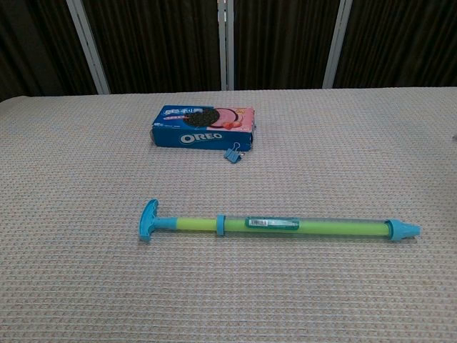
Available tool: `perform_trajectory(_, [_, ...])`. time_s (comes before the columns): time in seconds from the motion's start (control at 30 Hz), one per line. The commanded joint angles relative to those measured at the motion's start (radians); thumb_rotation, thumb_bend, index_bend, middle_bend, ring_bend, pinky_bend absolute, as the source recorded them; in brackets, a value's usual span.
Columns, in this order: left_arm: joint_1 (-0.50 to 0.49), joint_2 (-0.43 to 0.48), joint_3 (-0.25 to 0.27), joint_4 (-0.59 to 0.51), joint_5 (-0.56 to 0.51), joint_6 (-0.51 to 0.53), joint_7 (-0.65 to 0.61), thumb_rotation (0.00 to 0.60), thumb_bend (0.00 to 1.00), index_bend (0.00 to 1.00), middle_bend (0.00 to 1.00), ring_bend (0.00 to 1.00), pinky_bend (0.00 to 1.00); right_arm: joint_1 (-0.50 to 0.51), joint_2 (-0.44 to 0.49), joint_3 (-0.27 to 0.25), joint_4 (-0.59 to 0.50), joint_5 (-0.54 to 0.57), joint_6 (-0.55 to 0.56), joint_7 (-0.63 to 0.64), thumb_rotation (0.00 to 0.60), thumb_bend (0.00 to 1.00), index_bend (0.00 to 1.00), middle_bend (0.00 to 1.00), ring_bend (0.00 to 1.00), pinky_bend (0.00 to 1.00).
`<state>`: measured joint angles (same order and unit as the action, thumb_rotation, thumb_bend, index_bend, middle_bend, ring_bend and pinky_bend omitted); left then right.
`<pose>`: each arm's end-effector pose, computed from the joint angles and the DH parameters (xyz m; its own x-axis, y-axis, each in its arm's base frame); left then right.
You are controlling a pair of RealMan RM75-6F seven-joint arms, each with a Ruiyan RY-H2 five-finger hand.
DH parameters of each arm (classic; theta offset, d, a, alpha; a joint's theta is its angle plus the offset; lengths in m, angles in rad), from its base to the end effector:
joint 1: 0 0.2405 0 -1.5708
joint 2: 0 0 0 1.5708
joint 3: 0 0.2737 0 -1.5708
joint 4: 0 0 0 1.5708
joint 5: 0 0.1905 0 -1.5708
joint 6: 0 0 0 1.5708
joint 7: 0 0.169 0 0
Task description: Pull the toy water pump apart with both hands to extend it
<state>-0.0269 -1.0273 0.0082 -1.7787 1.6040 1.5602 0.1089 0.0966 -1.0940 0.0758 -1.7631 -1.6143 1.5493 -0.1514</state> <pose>-0.2884 0.1752 0.1974 0.4305 0.0035 0.9026 0.9012 -0.0576 -0.4296 -0.2655 -0.2092 0.1896 0.4142 0.1015 0.9045 -0.8949 -0.1361 0.4251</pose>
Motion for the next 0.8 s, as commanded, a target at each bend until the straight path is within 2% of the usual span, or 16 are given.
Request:
perform_trajectory(0.03, [0.0,0.0,0.0,0.001,-0.002,-0.002,0.0,0.6,0.0,0.0,0.0,0.0,0.0,0.0,0.0,-0.001,-0.001,-0.001,-0.001,0.0,0.6,0.0,0.0,0.0,0.0,0.0])
perform_trajectory(0.23, [-0.003,-0.001,-0.004,0.001,-0.01,-0.007,-0.001,0.6,0.0,0.0,0.0,0.0,0.0,0.002,-0.004,-0.008,0.003,-0.002,-0.012,-0.009,0.6,0.0,0.0,0.01,0.0,0.0])
perform_trajectory(0.27, [-0.003,-0.001,-0.004,0.0,-0.011,-0.008,-0.001,0.6,0.0,0.0,0.0,0.0,0.0,0.002,-0.006,-0.011,0.005,0.001,-0.019,-0.011,0.6,0.0,0.0,0.06,0.04,0.0])
perform_trajectory(0.3, [-0.004,-0.001,-0.004,-0.001,-0.011,-0.009,0.0,0.6,0.0,0.0,0.0,0.0,0.0,0.003,-0.006,-0.013,0.007,0.004,-0.025,-0.014,0.6,0.0,0.0,0.21,0.19,0.0])
perform_trajectory(0.33, [-0.004,-0.002,-0.004,-0.002,-0.011,-0.01,0.002,0.6,0.0,0.0,0.0,0.0,0.0,0.006,-0.007,-0.015,0.01,0.005,-0.033,-0.019,0.6,0.0,0.0,0.41,0.39,0.1])
perform_trajectory(0.37, [-0.005,-0.002,-0.005,-0.003,-0.009,-0.01,0.004,0.6,0.0,0.0,0.0,0.0,0.0,0.012,-0.01,-0.016,0.014,0.006,-0.044,-0.024,0.6,0.0,0.0,0.54,0.55,0.24])
perform_trajectory(0.4, [-0.006,-0.003,-0.006,-0.004,-0.009,-0.011,0.01,0.6,0.0,0.0,0.0,0.0,0.0,0.025,-0.016,-0.018,0.021,0.012,-0.073,-0.03,0.6,0.0,0.0,0.7,0.73,0.52])
perform_trajectory(0.43, [-0.008,-0.005,-0.007,-0.003,-0.009,-0.012,0.014,0.6,0.0,0.0,0.0,0.0,0.0,0.037,-0.021,-0.016,0.029,0.016,-0.096,-0.036,0.6,0.0,0.0,0.8,0.85,0.8])
perform_trajectory(0.47, [-0.01,-0.007,-0.009,-0.003,-0.013,-0.016,0.021,0.6,0.0,0.0,0.0,0.0,0.0,0.06,-0.032,-0.01,0.049,0.02,-0.129,-0.046,0.6,0.0,0.0,0.85,0.9,0.92])
perform_trajectory(0.5, [-0.012,-0.009,-0.01,-0.002,-0.016,-0.021,0.026,0.6,0.0,0.0,0.0,0.0,0.0,0.075,-0.04,-0.006,0.061,0.028,-0.153,-0.049,0.6,0.0,0.0,0.9,0.95,0.99])
perform_trajectory(0.63, [-0.025,-0.02,-0.02,0.002,-0.045,-0.048,0.05,0.6,0.0,0.0,0.0,0.0,0.0,0.172,-0.064,0.005,0.071,0.1,-0.349,-0.041,0.6,0.0,0.01,0.99,1.0,1.0])
perform_trajectory(0.73, [-0.035,-0.032,-0.03,0.006,-0.074,-0.068,0.07,0.6,0.0,0.0,0.0,0.0,0.0,0.248,-0.073,0.014,0.05,0.165,-0.506,-0.008,0.6,0.0,0.06,1.0,1.0,1.0])
perform_trajectory(0.8, [-0.04,-0.037,-0.034,0.01,-0.089,-0.08,0.08,0.6,0.0,0.0,0.0,0.0,0.0,0.283,-0.083,0.022,0.045,0.198,-0.57,-0.002,0.6,0.0,0.1,1.0,1.0,1.0])
